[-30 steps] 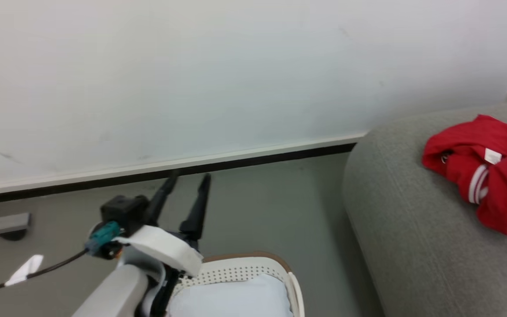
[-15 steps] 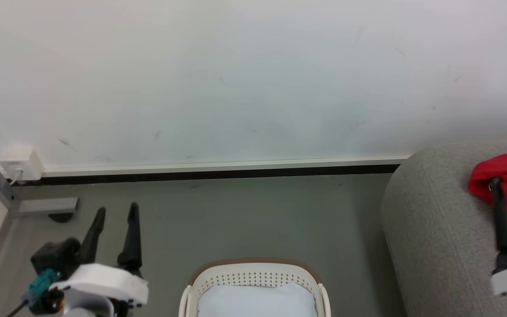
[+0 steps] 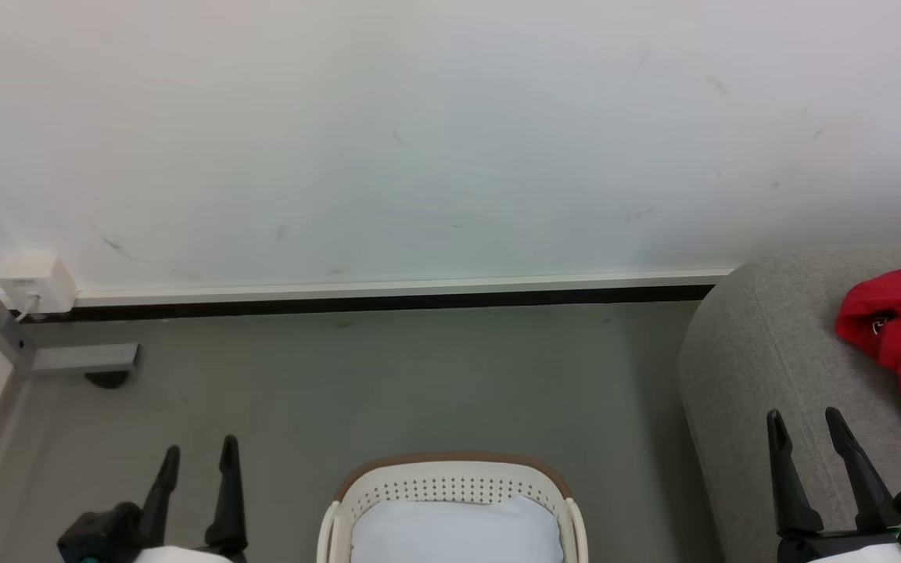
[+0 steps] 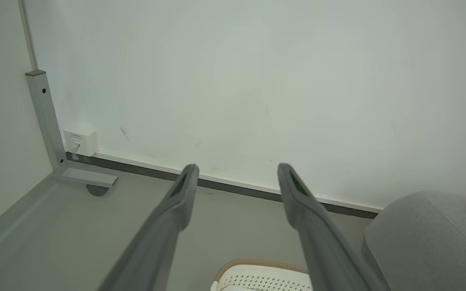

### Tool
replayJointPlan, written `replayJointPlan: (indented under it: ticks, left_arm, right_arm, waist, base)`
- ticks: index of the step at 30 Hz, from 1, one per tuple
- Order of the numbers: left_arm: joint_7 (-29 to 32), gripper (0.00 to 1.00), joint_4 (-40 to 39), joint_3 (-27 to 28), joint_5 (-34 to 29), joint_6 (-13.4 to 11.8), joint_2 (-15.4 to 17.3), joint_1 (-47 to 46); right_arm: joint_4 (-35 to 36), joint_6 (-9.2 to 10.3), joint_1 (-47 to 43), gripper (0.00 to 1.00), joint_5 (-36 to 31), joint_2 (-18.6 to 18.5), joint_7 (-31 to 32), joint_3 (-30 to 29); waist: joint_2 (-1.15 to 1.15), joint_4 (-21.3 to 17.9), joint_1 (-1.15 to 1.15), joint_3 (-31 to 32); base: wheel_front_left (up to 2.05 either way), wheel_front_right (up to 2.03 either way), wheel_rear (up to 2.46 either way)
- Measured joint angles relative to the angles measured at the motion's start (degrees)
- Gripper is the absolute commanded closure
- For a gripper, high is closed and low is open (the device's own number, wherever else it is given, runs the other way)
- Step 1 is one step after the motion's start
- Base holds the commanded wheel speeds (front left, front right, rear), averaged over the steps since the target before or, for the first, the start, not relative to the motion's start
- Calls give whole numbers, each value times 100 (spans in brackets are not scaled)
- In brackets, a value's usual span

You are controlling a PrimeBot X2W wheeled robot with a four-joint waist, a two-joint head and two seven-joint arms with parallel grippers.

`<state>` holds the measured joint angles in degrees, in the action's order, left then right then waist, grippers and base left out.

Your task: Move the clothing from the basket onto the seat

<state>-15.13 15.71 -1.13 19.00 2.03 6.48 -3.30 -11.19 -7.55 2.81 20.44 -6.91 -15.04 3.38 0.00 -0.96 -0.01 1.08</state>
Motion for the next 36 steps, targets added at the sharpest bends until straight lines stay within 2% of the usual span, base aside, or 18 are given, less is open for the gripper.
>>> replayJointPlan:
  ticks: [6, 13, 34, 35, 36]
  left_arm:
    - [0, 0, 80, 226, -354, 210, -200, 44]
    - [0, 0, 130, 345, -669, 319, -283, 40]
    - [0, 0, 254, 485, -790, 477, -361, -25]
    - [1, 100, 269, 481, -789, 478, -365, -24]
    - [1, 100, 303, 475, -784, 477, -370, -2]
  right_arm:
    - [-10, 0, -64, 0, -89, 135, 0, 86]
    - [-27, 0, -60, 0, -91, 167, -1, 168]
    - [9, 0, -36, 0, -79, 176, 0, 193]
    - [0, 0, -39, 100, -79, 178, 0, 197]
    - [-32, 0, -63, 100, -79, 185, 3, 199]
  waist:
    - [0, -57, 1, -23]
    - [0, -86, 1, -31]
    - [0, -73, 0, -45]
    - [0, -66, 1, -43]
    - [0, -67, 1, -43]
  base:
    - [0, 0, 0]
    - [0, 0, 0]
    - [0, 0, 0]
    - [0, 0, 0]
    - [0, 0, 0]
